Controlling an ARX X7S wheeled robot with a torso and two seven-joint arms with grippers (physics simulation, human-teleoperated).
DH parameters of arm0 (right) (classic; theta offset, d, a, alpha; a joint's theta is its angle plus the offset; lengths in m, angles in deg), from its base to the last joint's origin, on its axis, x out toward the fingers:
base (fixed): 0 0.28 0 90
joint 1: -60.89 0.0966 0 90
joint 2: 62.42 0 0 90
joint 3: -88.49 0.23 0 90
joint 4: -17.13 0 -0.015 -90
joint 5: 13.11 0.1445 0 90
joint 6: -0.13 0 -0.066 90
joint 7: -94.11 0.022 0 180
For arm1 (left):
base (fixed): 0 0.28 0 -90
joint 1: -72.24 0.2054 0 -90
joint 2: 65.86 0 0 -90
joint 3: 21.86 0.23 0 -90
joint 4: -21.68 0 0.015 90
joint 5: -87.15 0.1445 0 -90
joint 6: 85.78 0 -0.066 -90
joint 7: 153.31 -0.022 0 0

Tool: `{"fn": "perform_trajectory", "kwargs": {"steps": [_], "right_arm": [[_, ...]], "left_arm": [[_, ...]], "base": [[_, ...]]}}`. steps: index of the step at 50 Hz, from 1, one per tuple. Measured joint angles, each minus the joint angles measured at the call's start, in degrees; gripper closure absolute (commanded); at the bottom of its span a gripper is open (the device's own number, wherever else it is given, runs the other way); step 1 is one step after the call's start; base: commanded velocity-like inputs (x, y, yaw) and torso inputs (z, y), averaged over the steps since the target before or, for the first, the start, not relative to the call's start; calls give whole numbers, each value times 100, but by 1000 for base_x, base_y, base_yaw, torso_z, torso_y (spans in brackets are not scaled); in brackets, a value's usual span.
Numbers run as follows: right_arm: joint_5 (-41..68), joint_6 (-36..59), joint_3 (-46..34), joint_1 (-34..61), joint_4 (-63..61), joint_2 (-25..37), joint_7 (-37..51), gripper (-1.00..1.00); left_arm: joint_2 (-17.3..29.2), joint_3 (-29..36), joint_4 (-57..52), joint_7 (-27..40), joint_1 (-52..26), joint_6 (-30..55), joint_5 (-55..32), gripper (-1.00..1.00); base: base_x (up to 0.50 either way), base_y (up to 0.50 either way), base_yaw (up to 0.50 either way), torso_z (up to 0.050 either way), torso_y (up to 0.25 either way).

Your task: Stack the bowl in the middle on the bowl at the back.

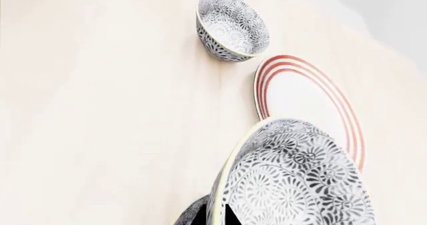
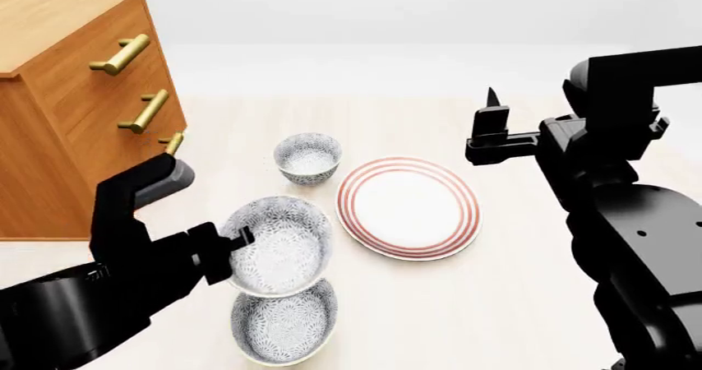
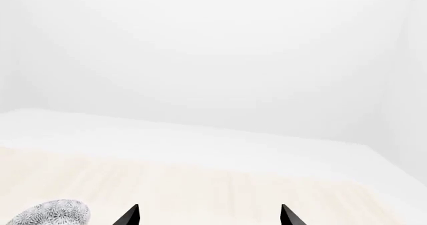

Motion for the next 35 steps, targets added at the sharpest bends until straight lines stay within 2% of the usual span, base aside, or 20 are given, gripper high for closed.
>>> {"fn": "perform_trajectory", "kwargs": {"steps": [13, 35], "right_arm": [[43, 13, 8, -6, -25, 10, 16, -100], [87, -11, -2, -30, -19, 21, 59, -100]], "left_arm": [[209, 263, -257, 168, 312, -260, -503, 100], [342, 414, -610, -16, 748, -445, -569, 100]], "base": [[0, 0, 0, 0, 0], [0, 0, 0, 0, 0]]}}
